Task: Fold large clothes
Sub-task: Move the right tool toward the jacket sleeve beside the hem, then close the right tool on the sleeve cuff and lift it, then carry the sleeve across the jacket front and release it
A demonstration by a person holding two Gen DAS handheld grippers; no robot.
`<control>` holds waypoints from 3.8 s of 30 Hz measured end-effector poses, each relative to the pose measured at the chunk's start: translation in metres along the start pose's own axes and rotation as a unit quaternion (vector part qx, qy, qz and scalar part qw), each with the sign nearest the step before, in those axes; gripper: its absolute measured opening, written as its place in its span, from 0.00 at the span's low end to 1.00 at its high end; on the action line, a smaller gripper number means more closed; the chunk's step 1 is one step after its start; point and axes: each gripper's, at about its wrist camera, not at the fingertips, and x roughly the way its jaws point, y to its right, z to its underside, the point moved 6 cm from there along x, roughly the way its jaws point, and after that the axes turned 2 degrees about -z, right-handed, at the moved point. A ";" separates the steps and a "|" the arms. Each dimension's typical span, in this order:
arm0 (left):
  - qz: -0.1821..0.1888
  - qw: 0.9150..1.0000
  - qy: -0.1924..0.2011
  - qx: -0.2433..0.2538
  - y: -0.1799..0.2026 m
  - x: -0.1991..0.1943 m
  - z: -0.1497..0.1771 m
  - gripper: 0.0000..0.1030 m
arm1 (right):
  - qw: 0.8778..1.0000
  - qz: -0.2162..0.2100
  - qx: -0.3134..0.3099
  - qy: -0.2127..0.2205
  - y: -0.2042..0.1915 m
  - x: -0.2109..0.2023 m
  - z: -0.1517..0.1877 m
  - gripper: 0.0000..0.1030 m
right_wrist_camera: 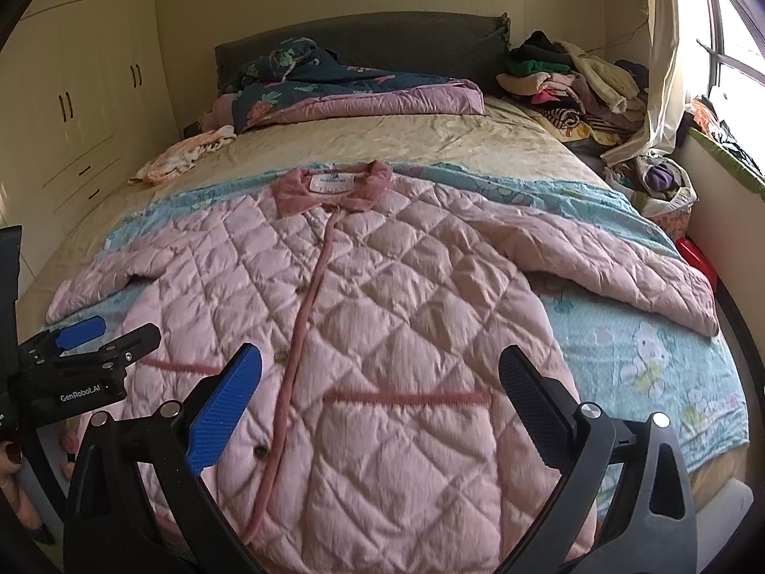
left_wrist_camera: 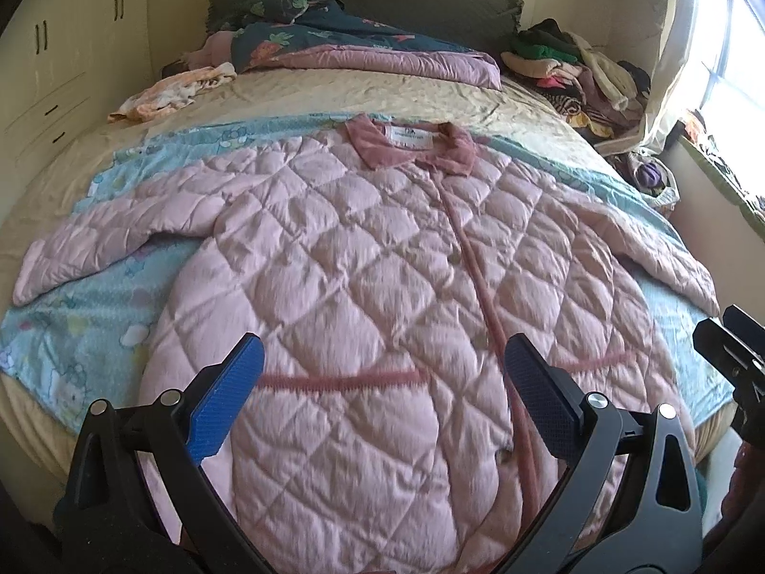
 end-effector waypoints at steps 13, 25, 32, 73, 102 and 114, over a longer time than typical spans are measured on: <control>0.008 1.000 0.001 0.004 0.017 0.031 -0.054 0.92 | 0.999 0.028 0.022 -0.006 0.034 0.036 -0.038 0.96; 0.030 0.999 -0.028 0.010 0.048 0.079 -0.080 0.92 | 0.994 0.076 0.076 -0.025 0.101 0.078 -0.050 0.96; 0.033 0.998 -0.050 0.018 0.065 0.110 -0.087 0.92 | 0.989 0.100 0.107 -0.033 0.144 0.099 -0.050 0.96; -0.019 0.996 -0.080 0.023 0.081 0.234 -0.140 0.92 | 0.830 0.202 0.520 0.007 0.483 0.146 0.036 0.96; -0.005 1.000 -0.022 -0.011 0.034 0.147 -0.188 0.92 | 0.963 0.111 0.166 0.182 0.319 0.061 -0.174 0.17; 0.009 0.999 -0.001 -0.033 -0.013 0.121 -0.202 0.92 | 0.974 0.062 0.078 0.205 0.201 0.056 -0.238 0.16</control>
